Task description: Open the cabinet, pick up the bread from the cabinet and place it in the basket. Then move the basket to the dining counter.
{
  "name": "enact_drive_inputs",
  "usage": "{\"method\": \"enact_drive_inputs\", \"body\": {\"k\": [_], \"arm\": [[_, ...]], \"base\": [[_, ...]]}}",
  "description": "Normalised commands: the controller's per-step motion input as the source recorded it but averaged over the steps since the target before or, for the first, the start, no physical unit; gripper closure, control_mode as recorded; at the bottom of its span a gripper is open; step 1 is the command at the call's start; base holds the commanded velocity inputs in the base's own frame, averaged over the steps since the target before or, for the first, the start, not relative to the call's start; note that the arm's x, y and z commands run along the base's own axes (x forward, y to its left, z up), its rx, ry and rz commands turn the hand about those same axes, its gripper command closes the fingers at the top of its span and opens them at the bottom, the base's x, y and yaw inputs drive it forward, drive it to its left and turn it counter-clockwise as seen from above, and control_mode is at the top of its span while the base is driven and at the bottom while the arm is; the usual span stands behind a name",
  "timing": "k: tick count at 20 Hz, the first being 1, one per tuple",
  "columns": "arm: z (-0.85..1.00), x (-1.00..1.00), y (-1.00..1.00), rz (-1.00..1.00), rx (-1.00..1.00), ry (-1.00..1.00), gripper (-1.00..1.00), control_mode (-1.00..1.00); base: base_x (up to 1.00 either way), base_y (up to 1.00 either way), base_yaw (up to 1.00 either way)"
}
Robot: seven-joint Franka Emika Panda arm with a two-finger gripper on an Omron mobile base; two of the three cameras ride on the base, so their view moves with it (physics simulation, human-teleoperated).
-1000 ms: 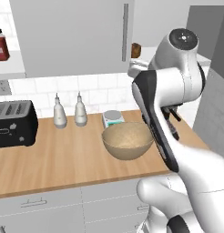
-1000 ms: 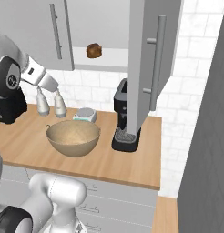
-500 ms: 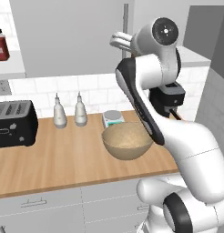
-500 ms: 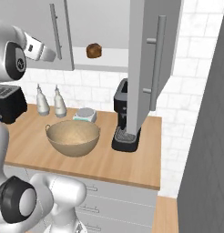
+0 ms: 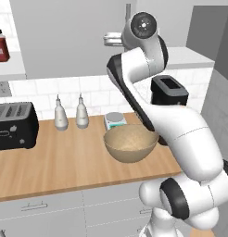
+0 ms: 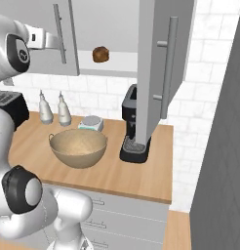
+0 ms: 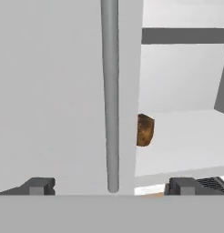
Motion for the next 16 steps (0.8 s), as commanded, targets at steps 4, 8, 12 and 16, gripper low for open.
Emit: {"method": "enact_drive_inputs", "body": {"k": [4, 8, 12, 16], "arm": [[0.03, 0.63, -0.09, 0.0, -0.19, 0.08, -1.0, -1.0], [0.01, 0.36, -0.01, -0.08, 0.0, 0.04, -1.0, -1.0], [-0.01, 0.43, -0.04, -0.03, 0.04, 0.03, -1.0, -1.0], [0.0, 0.53, 0.0, 0.0, 0.01, 0.0, -1.0, -1.0]], "base": [[0.0, 0.0, 0.0], [0.0, 0.0, 0.0], [0.0, 0.0, 0.0], [0.0, 0.0, 0.0]]}}
